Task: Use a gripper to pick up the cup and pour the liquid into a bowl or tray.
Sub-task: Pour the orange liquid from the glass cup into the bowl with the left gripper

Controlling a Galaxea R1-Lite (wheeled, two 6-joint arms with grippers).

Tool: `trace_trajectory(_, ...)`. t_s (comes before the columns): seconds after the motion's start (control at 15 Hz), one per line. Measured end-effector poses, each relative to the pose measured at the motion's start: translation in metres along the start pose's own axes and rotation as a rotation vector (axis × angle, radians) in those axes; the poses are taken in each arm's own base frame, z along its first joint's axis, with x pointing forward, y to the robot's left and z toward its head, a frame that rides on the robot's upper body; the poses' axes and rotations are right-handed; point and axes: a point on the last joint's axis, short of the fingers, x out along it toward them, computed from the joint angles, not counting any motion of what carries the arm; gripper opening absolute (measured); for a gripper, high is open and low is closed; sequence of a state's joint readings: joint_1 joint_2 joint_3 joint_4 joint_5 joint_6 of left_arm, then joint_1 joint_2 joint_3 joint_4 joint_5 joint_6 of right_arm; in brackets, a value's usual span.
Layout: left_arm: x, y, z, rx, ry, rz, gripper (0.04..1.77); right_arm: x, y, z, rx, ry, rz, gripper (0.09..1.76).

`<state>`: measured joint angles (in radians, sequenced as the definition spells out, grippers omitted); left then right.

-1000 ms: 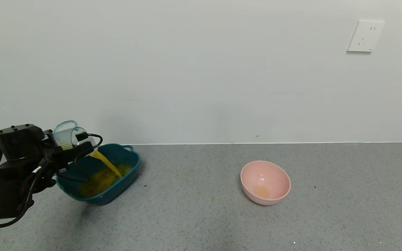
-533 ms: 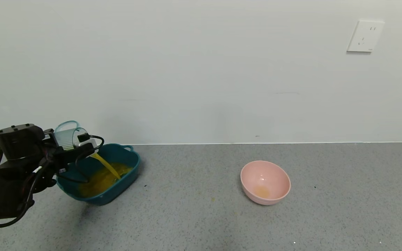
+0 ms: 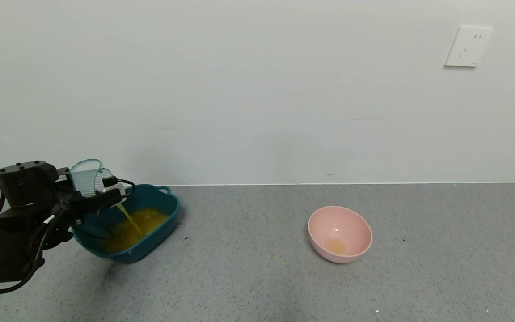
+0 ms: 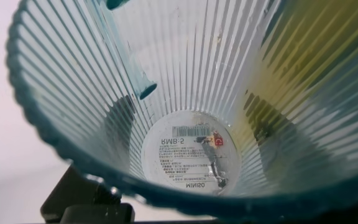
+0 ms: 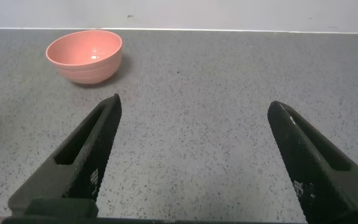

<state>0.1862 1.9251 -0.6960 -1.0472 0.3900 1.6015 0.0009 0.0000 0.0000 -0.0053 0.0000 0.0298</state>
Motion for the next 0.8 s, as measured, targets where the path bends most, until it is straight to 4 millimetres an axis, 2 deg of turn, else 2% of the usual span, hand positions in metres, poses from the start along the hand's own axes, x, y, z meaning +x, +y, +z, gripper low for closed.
trace_trajectory(0.8,-0.0039,0.0024,0.0064,0.076,0.026,0.031,1.30,0.0000,0.0000,0.0000,0.000,0.000,0.000,1.71)
